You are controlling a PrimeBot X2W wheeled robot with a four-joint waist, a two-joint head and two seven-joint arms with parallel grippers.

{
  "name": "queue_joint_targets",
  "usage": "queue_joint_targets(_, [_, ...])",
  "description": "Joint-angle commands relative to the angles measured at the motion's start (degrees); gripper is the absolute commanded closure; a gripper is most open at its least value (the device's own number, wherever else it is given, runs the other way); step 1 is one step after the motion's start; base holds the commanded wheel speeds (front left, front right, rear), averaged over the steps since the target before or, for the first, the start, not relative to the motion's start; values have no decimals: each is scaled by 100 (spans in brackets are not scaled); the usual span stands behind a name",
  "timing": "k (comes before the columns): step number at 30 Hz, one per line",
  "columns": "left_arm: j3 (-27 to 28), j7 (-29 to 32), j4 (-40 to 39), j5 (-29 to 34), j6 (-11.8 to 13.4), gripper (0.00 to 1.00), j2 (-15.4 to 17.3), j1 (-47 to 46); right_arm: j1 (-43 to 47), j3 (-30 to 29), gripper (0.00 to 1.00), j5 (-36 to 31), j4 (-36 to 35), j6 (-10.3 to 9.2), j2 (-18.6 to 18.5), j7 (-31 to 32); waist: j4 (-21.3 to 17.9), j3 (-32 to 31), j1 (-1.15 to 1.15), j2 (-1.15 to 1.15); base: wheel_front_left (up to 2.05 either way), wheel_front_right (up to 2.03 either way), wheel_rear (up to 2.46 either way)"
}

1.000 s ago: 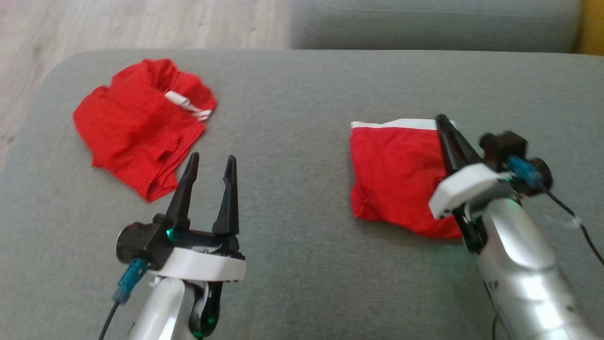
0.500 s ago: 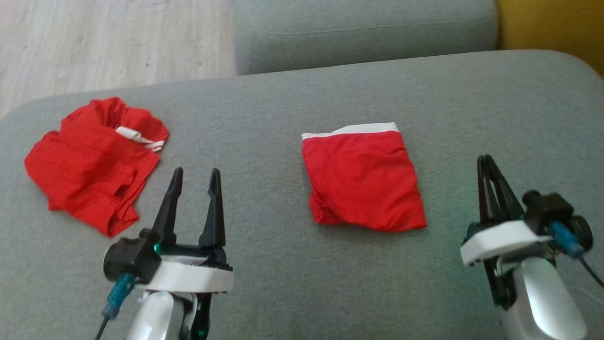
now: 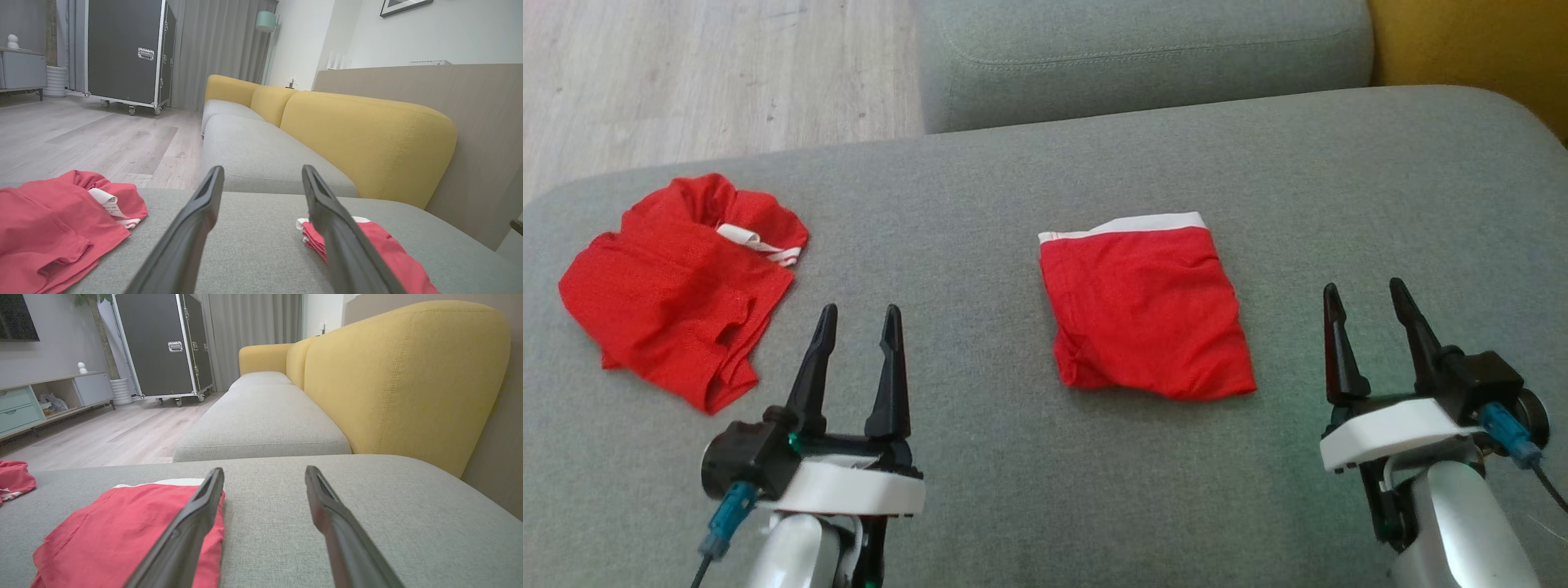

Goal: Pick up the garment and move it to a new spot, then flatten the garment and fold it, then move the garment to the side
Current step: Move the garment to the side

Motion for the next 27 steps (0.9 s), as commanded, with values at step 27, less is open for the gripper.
queue_joint_targets(27, [-211,-29,-81,-46,-49,0,23,-737,-2006,378,0,329,2978,21,9,443,856,879,0,0,0,0,0])
